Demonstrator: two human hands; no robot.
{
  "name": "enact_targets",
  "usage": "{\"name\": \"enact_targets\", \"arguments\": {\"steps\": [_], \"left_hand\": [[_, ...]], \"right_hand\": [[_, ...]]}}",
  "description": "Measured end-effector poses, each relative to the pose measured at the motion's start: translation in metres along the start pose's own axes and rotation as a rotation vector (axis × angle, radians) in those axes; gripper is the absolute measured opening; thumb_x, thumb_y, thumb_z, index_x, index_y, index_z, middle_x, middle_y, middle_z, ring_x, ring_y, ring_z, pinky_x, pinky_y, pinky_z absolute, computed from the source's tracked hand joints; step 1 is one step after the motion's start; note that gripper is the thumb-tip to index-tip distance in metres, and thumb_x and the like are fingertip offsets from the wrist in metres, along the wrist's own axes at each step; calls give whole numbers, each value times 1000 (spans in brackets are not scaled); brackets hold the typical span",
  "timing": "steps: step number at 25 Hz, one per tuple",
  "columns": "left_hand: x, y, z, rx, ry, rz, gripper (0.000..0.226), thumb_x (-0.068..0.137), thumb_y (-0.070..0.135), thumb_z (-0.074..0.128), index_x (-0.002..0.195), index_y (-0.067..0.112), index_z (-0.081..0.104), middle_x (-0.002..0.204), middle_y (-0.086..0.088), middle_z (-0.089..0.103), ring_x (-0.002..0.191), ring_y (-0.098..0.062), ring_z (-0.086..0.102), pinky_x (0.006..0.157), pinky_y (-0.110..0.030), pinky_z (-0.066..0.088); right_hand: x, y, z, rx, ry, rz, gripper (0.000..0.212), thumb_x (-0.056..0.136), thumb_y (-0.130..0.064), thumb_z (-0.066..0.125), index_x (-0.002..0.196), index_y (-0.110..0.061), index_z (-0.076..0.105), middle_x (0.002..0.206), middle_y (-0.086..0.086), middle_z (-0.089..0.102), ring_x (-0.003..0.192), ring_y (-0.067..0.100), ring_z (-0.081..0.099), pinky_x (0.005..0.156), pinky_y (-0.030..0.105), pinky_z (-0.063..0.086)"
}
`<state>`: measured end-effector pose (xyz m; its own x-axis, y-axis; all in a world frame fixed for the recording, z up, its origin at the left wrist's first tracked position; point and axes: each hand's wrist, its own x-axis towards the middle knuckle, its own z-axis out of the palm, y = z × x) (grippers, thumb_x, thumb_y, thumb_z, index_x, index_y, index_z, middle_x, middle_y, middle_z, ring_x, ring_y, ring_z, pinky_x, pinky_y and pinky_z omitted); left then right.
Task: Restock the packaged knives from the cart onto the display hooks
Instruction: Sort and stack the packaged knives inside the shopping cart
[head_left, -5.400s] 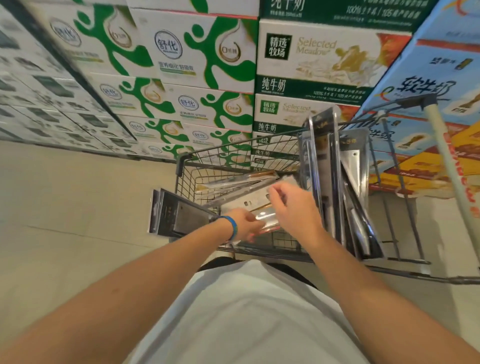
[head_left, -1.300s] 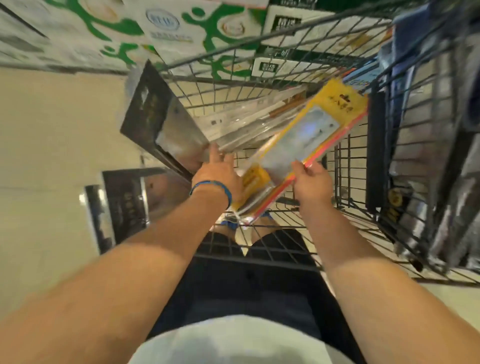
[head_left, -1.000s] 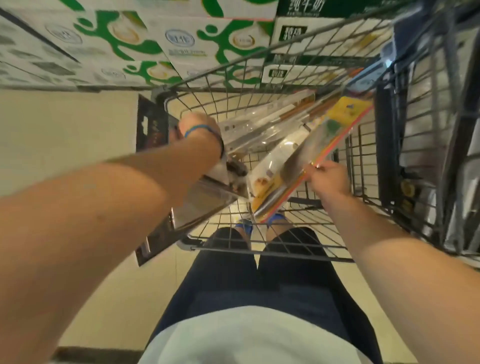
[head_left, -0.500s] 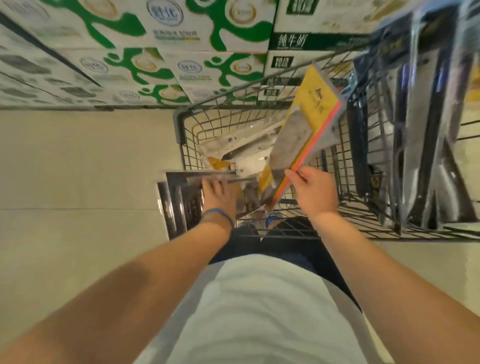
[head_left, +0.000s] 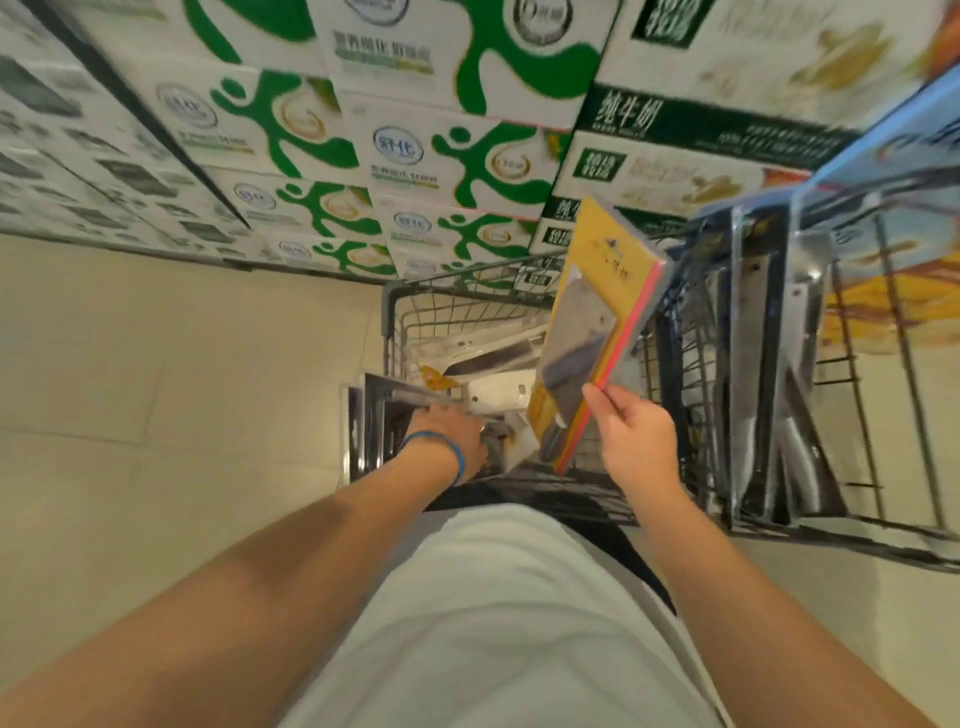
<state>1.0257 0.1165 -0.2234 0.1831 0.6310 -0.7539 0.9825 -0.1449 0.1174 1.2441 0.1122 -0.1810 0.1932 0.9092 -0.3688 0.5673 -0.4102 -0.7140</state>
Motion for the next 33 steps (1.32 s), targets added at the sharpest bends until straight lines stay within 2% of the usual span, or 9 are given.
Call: {"name": "enact_targets", "arguments": {"steps": [7, 11, 13, 16, 19, 23, 28, 31, 33], "left_hand": [[-2, 102, -67, -329, 150, 212, 45, 99, 57, 35, 120, 28, 63, 114, 1, 65, 91, -21, 59, 70, -29, 42], [-11, 179, -92, -391, 226, 248, 53, 98, 64, 28, 99, 22, 61, 84, 0, 64, 79, -23, 60, 61, -31, 40], [-13, 207, -95, -486, 263, 202, 61, 96, 69, 25, 97, 18, 59, 74, 0, 60, 74, -26, 63, 56, -31, 41], [-9, 231, -81, -569, 198, 109, 67, 90, 77, 28, 108, 16, 51, 91, -3, 64, 79, -24, 62, 58, -33, 46], [-2, 254, -66, -403, -10, -14, 47, 106, 35, 34, 143, 6, 42, 125, -18, 60, 100, -31, 63, 74, -36, 49], [-2, 271, -64, -424, -79, -144, 40, 97, 6, 52, 138, 1, 50, 124, -17, 62, 105, -29, 63, 74, -31, 48], [-1, 270, -54, -630, 18, -208, 54, 95, 21, 61, 141, 2, 39, 120, -15, 63, 100, -27, 67, 84, -33, 55], [-7, 272, -63, -687, -107, -267, 44, 104, 26, 44, 143, 7, 38, 107, -14, 68, 71, -23, 70, 54, -28, 56], [-13, 276, -67, -809, -141, -336, 41, 107, 32, 33, 138, 8, 45, 102, -13, 72, 74, -24, 73, 53, -30, 59]], "right_hand": [[-4, -51, -83, 191, 209, -309, 19, 102, -33, 60, 113, -30, 77, 87, -15, 75, 81, 7, 70, 71, 29, 56], [-6, -73, -166, 238, 456, -450, 23, 105, -34, 54, 82, -36, 58, 64, -20, 58, 59, 0, 52, 56, 19, 38], [-10, -71, -207, 277, 539, -460, 28, 106, -30, 52, 79, -31, 56, 62, -14, 53, 60, 4, 49, 57, 33, 42], [-15, -60, -254, 358, 618, -462, 29, 107, -28, 50, 80, -30, 59, 68, -17, 56, 67, 8, 53, 64, 38, 49], [-14, -51, -300, 339, 715, -473, 27, 107, -30, 49, 83, -30, 60, 68, -20, 56, 66, -6, 48, 62, 18, 38], [2, -34, -339, 189, 823, -539, 25, 107, -30, 47, 85, -24, 57, 67, -14, 50, 63, -7, 45, 58, 15, 32], [41, 15, -290, 51, 548, -289, 28, 107, -33, 46, 82, -28, 56, 62, -16, 52, 58, -3, 53, 50, 16, 33], [71, 61, -249, -211, 221, -74, 32, 110, -31, 41, 98, -14, 64, 76, 7, 62, 76, 31, 61, 60, 37, 34], [89, 79, -236, -259, 107, 20, 39, 112, -35, 34, 117, -12, 64, 96, 15, 69, 85, 36, 61, 65, 38, 39]]}}
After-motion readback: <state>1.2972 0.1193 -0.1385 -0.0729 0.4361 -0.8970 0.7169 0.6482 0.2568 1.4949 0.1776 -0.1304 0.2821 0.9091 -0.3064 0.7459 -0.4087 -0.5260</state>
